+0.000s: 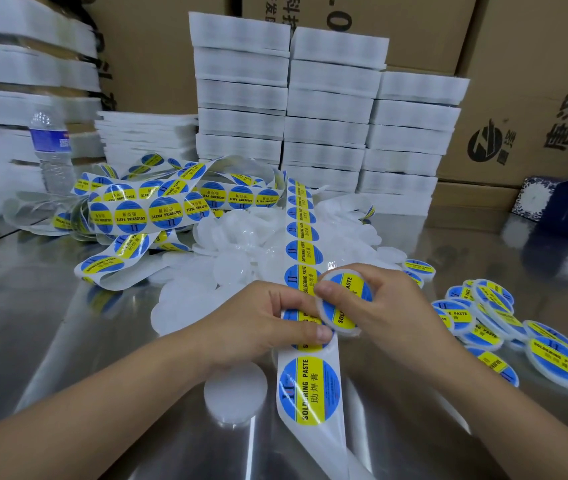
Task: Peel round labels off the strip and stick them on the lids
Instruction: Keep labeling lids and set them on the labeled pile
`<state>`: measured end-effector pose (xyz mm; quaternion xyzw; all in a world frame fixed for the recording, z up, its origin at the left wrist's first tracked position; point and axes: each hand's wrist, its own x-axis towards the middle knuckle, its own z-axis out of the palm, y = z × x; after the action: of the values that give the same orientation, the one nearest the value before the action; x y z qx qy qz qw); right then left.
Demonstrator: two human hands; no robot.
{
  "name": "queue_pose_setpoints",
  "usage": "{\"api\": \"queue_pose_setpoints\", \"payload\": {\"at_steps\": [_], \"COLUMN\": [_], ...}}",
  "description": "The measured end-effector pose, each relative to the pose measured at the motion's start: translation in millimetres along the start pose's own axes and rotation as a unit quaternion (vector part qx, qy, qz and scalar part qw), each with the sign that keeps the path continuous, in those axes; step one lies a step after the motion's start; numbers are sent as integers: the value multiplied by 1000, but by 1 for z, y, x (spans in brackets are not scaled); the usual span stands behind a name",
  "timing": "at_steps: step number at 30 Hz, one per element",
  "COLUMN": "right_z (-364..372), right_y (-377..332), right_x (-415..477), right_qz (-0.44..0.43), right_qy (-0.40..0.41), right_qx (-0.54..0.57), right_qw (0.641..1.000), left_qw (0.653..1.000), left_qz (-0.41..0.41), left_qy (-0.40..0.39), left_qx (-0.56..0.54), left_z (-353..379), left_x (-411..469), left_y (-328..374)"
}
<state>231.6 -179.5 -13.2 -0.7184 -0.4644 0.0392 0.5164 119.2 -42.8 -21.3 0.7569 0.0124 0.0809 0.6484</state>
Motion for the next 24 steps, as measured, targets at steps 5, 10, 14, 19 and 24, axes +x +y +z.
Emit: {"api": "queue_pose_setpoints", "payload": {"at_steps": [5, 10, 14, 19, 24], "right_z": [-1, -2, -5, -37, -77], "right_y": [2, 0, 0, 10, 31], "right_x": [2, 1, 2, 16, 23], "right_qz": [8, 7, 21, 62, 216], "right_qy": [11, 9, 14, 136, 130], "right_qx": [-3, -48, -59, -214, -389], "right_qw": [1000, 999, 998, 965, 886], "left_qw": [1000, 1000, 999, 999, 997], "left_qz": [3, 3, -3, -24, -3], "left_qy": [11, 16, 35, 36, 72], "left_qx": [10, 11, 2, 16, 24], "left_z": [1, 1, 2, -1, -1], "left_x": [1, 2, 3, 2, 0], "left_y": [-1, -3, -3, 0, 2]}}
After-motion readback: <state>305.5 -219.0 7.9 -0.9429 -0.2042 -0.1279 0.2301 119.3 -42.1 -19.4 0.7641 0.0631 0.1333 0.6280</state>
